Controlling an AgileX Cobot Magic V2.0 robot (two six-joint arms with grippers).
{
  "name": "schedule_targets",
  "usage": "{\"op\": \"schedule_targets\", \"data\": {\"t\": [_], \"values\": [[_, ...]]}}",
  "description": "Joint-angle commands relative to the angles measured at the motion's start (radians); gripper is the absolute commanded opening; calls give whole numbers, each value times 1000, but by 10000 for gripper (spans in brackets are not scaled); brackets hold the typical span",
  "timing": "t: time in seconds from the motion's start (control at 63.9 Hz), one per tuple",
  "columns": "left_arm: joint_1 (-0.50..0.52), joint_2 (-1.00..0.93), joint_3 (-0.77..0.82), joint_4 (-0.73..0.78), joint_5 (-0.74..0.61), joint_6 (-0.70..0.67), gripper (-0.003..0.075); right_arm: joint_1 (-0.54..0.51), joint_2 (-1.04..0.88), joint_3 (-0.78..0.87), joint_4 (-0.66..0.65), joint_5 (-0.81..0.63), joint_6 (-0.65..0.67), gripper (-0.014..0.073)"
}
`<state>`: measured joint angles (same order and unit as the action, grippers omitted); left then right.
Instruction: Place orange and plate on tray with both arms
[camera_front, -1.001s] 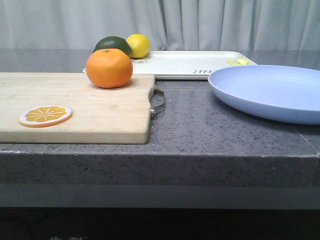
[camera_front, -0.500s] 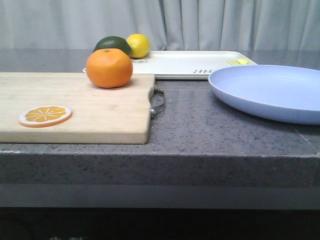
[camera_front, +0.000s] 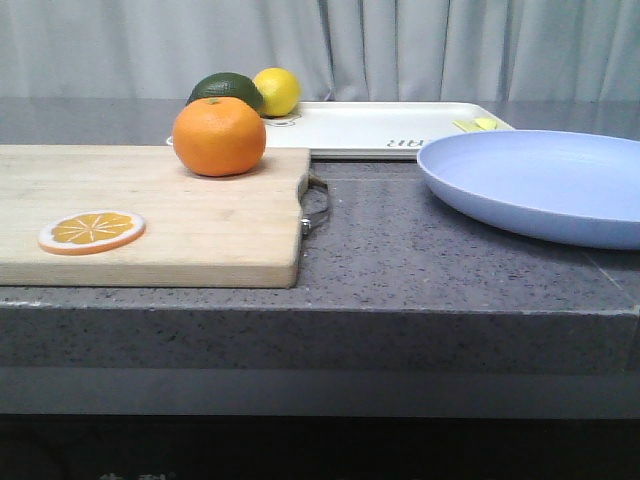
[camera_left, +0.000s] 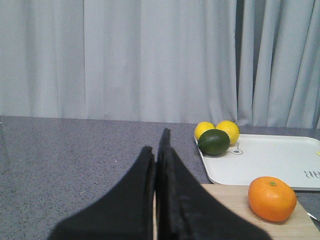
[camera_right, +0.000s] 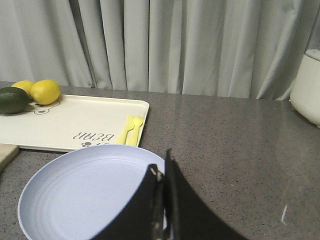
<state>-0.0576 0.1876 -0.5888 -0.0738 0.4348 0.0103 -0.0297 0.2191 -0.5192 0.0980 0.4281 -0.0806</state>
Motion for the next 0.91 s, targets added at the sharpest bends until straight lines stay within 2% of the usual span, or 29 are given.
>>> {"op": "schedule_targets", "data": {"t": [0.0, 0.156, 0.641, 0.719, 0.782, 0.891], "values": [[3, 100, -115, -8, 22, 2, -18, -5, 81, -92, -1, -38, -6, -68], [3, 234, -212, -8, 100, 2, -18, -5, 212, -170, -1, 13, -6, -68], [3, 417, -200, -34, 113, 2, -17, -5, 411, -171, 1, 75, -8, -59], [3, 429, -200, -34, 109, 2, 1, -5, 431, -171, 1, 97, -14, 30], [3, 439, -200, -34, 100, 2, 60, -5, 437, -171, 1, 110, -20, 160], [-1, 452, -200, -34, 79, 2, 274, -5, 437, -171, 2, 113, -22, 479]]}}
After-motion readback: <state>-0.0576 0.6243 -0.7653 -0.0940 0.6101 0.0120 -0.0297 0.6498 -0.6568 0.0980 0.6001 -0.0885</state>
